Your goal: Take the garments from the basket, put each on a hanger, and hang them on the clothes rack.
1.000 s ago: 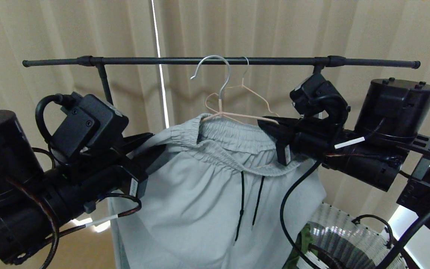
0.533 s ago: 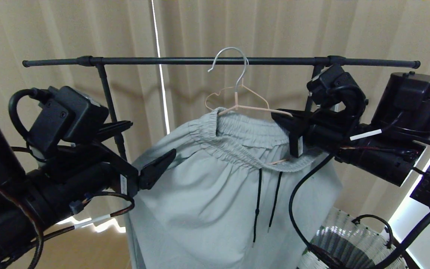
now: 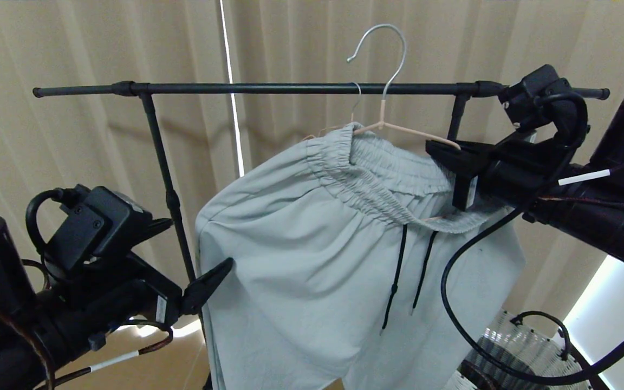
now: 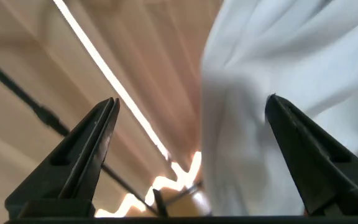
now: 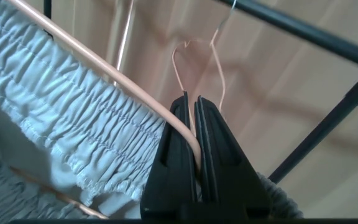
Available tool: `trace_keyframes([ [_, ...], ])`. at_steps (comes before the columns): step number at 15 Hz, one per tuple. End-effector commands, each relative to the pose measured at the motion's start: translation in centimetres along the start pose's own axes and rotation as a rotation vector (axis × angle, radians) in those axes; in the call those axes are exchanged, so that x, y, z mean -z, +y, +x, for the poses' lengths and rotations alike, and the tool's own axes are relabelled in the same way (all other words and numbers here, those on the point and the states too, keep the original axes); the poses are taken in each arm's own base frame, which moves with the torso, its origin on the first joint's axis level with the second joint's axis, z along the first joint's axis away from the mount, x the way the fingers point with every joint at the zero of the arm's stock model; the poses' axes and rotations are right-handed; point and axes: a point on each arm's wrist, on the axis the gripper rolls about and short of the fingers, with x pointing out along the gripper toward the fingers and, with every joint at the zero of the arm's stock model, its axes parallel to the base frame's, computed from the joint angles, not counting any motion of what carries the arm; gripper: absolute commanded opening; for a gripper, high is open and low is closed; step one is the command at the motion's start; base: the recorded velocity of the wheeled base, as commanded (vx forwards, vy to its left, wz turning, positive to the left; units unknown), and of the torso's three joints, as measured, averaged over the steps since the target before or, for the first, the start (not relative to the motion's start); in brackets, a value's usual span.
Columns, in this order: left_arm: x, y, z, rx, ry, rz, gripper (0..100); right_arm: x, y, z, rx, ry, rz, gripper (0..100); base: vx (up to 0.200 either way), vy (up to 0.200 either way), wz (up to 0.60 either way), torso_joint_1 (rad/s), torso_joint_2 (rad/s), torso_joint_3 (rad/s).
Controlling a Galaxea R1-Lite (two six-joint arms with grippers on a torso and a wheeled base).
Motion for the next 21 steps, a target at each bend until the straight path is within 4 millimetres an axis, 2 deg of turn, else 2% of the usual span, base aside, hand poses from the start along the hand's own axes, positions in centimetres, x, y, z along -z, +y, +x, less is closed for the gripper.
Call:
trace_keyframes([
  [1,1.4,-0.4,0.2,0.015,0.061,0.006,100,-0.7,-0.1,-0.6,0.001,-0.028,0.001,0,0.000,0.000,0.00,0.000,0.00,0.000],
  [7,2.1,0.2,0.4,-0.015,0.093,-0.012,100,-1.4,-0.1,-1.2,-0.003,-0.052,0.001,0,0.000,0.000,0.00,0.000,0.00,0.000],
  [8,2.2,0.2,0.3,-0.015,0.097,-0.010,0,-1.5,-0.2,-1.2,0.001,-0.056,-0.001,0,0.000,0.000,0.00,0.000,0.00,0.000],
  [10,2.8,0.7,0.2,-0.045,0.120,-0.012,0,-1.4,-0.4,-1.2,0.013,-0.050,-0.001,0,0.000,0.000,0.00,0.000,0.00,0.000],
  [14,4.9,3.0,-0.5,-0.170,0.211,-0.020,0,-1.3,-1.4,-1.2,0.056,-0.041,-0.002,0,0.000,0.000,0.00,0.000,0.00,0.000],
  [21,5.0,2.3,-0.6,-0.133,0.208,-0.014,0,-1.3,-1.6,-1.5,0.062,-0.038,-0.004,0,0.000,0.000,0.00,0.000,0.00,0.000],
])
